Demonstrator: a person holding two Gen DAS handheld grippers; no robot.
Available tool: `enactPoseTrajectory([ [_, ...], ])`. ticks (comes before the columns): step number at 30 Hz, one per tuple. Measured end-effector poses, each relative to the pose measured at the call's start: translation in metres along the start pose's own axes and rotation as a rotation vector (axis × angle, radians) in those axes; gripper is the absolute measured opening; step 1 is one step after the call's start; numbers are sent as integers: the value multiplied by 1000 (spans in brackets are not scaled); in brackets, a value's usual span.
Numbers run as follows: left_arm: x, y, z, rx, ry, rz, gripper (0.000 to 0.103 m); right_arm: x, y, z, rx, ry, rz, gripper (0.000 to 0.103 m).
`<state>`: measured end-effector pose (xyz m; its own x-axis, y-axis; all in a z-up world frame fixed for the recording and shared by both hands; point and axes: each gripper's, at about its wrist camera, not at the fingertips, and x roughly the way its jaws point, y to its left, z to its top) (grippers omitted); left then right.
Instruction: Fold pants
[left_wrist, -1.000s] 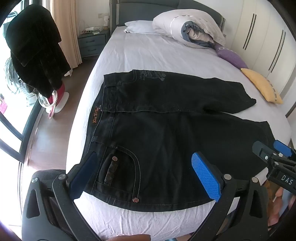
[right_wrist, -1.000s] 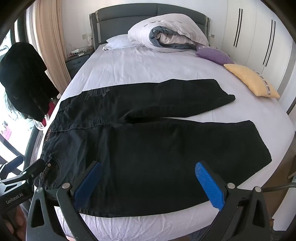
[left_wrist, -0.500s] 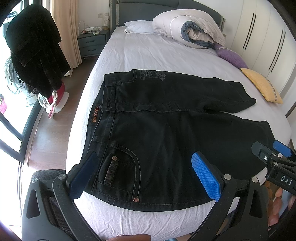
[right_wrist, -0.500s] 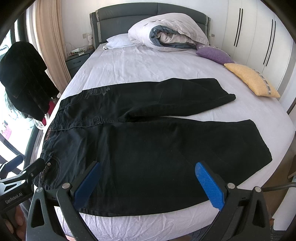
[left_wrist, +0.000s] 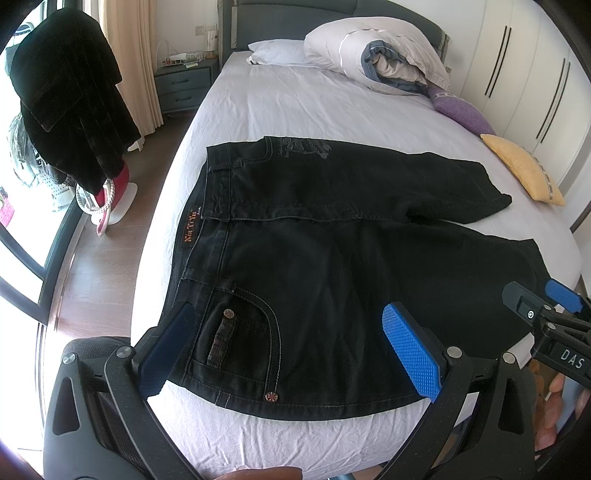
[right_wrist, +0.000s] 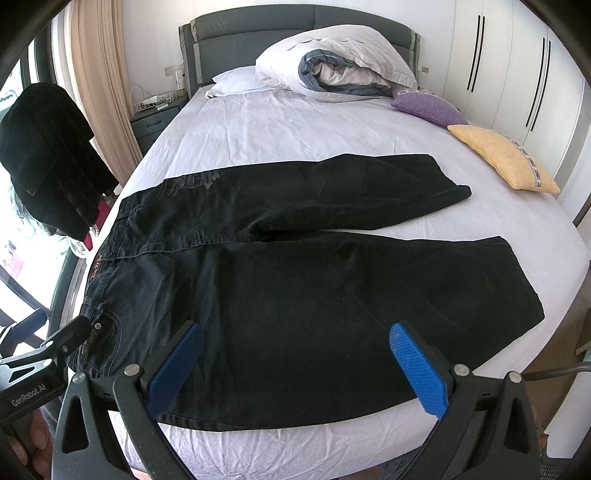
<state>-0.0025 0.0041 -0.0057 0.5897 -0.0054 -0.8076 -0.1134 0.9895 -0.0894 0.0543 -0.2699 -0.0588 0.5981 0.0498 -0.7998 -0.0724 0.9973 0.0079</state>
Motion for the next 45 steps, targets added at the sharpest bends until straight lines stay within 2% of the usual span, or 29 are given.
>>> enactPoseTrajectory([
  [45,9,4,-4,-5,22,12,103,8,6,-9,-1,14,4,103],
])
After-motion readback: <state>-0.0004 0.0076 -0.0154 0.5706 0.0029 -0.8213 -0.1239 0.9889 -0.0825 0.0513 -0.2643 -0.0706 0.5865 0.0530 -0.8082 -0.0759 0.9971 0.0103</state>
